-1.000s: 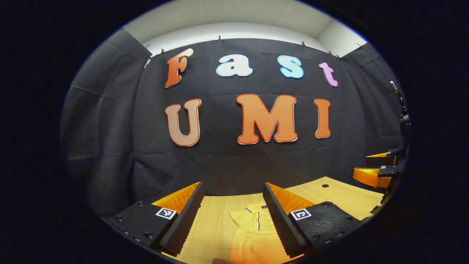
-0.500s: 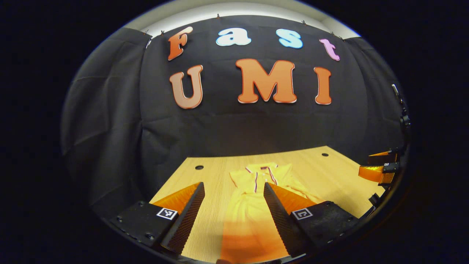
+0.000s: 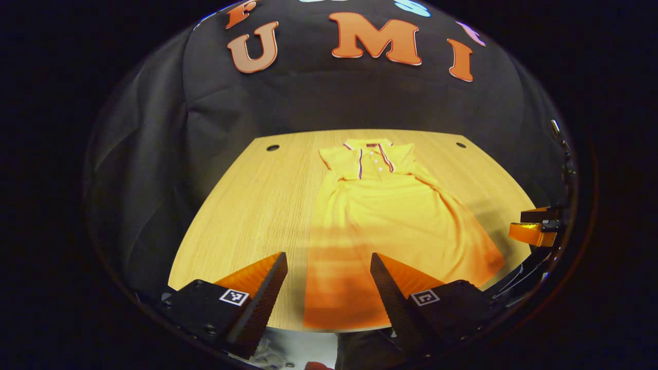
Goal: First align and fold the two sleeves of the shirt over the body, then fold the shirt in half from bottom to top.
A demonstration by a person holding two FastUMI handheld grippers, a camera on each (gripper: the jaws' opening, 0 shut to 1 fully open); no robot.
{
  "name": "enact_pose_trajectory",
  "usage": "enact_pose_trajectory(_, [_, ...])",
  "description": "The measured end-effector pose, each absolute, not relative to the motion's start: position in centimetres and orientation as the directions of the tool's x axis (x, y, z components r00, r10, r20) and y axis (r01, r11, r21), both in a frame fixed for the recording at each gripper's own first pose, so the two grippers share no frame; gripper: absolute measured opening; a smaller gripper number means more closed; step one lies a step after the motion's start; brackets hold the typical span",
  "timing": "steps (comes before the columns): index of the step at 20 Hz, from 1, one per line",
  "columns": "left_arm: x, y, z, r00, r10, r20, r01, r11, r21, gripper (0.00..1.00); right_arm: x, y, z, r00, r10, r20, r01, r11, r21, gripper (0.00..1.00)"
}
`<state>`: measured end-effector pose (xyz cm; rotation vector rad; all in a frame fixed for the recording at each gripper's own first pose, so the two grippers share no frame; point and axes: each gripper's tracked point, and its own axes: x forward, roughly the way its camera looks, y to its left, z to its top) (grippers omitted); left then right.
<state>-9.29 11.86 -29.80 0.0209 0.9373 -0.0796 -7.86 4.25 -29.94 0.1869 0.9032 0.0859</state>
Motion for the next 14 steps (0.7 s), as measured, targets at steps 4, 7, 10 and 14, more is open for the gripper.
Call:
enact_pose_trajectory(4, [-11.5,12.9,-34.5,0.447,-0.064,-0.892,0.075,0.997,-0.033,0.98,-7.0,7.5,-34.0,0.496,0.165,-0.853,0.019,0.979,0.201,0.98])
enact_pose_trajectory(7, [-12.7,13.7,-37.5,0.324,-0.07,-0.943,0.06,0.997,-0.053,0.99,-7.1,8.6,-35.7,0.413,0.172,-0.894,0.012,0.981,0.194,0.97])
enact_pose_trajectory(10, [-13.4,15.6,-39.2,0.205,-0.038,-0.978,0.056,0.998,-0.027,0.99,-7.7,9.0,-37.3,0.359,0.162,-0.919,-0.04,0.987,0.158,0.97])
enact_pose_trajectory(14, [-13.2,15.8,-39.5,0.154,-0.076,-0.985,0.031,0.997,-0.072,0.98,-8.3,9.2,-37.8,0.297,0.141,-0.944,-0.069,0.99,0.126,0.97])
